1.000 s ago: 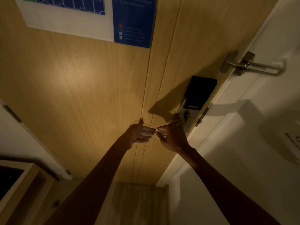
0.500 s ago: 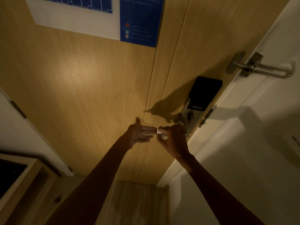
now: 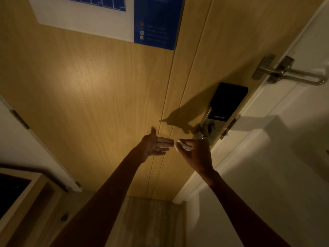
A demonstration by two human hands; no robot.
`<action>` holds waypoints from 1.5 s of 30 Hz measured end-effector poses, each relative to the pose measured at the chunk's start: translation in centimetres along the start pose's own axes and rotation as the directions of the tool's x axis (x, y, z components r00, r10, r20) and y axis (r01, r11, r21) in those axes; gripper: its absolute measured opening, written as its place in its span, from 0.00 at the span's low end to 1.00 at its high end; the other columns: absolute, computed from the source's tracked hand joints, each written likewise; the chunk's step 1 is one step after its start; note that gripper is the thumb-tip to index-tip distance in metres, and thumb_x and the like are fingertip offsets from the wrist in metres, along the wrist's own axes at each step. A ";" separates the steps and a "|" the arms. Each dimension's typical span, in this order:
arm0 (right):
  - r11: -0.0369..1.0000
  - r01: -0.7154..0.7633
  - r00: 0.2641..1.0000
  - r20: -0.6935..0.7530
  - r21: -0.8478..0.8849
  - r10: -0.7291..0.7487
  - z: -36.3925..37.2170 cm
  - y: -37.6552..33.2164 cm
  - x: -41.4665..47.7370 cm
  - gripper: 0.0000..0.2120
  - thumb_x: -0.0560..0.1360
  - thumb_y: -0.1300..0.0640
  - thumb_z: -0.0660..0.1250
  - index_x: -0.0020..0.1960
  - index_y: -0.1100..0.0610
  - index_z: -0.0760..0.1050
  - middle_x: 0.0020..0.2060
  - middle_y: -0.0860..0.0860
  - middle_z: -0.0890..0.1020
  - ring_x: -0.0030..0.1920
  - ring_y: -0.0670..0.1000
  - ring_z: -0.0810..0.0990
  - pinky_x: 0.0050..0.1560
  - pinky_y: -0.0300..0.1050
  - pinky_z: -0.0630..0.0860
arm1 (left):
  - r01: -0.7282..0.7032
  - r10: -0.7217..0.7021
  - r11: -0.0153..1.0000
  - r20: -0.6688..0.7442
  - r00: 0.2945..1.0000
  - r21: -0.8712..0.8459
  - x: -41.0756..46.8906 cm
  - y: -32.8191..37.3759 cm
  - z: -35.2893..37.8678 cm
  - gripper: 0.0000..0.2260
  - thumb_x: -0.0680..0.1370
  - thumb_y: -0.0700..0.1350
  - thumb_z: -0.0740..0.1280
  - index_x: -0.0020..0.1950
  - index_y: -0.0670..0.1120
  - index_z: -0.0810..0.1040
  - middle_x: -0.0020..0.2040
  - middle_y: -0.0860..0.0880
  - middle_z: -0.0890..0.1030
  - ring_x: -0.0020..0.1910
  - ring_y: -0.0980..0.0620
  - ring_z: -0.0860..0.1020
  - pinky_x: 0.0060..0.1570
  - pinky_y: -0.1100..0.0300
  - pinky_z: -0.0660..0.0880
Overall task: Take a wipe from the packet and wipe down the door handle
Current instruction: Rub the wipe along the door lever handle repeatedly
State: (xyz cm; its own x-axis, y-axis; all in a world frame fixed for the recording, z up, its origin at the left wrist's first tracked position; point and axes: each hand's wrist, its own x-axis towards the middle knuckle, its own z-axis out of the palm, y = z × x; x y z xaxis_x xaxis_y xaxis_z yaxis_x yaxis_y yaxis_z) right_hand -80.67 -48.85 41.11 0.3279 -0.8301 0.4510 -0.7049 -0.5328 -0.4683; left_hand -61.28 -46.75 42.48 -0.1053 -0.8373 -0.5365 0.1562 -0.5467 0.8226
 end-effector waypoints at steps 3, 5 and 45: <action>1.000 0.011 0.999 -0.033 -0.015 -0.012 -2.0 1.9 -0.4 0.12 0.76 0.46 0.68 0.46 0.54 0.83 0.40 0.44 0.86 0.41 0.38 0.83 0.48 0.46 0.82 | -0.009 0.009 1.000 0.021 1.000 0.008 -0.2 0.0 0.2 0.38 0.80 0.62 0.37 0.55 0.42 0.83 0.54 0.43 0.84 0.56 0.47 0.81 0.57 0.53 0.77; 0.995 0.054 0.999 -0.003 -0.087 -0.054 -2.9 2.6 -0.7 0.10 0.75 0.48 0.70 0.49 0.54 0.83 0.42 0.45 0.86 0.43 0.39 0.82 0.50 0.46 0.81 | -0.012 0.012 1.000 0.022 1.000 0.009 -0.2 0.0 0.4 0.38 0.81 0.61 0.38 0.55 0.41 0.83 0.55 0.43 0.84 0.56 0.47 0.81 0.57 0.53 0.77; 0.929 -0.360 0.883 -0.288 0.093 0.371 -3.6 5.6 -4.3 0.15 0.77 0.47 0.67 0.46 0.58 0.83 0.39 0.52 0.86 0.39 0.47 0.82 0.45 0.41 0.75 | -0.075 0.076 0.997 -0.171 0.982 0.017 -0.2 0.3 3.2 0.37 0.77 0.68 0.48 0.47 0.40 0.83 0.42 0.44 0.84 0.45 0.49 0.82 0.51 0.56 0.78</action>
State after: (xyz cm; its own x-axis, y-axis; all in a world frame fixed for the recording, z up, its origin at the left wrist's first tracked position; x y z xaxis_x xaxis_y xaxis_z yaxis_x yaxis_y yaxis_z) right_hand -88.26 -47.67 39.26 -0.1531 -0.8831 0.4435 -0.7140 -0.2114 -0.6674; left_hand -64.38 -46.75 43.47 0.0761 -0.8648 -0.4962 0.1468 -0.4825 0.8635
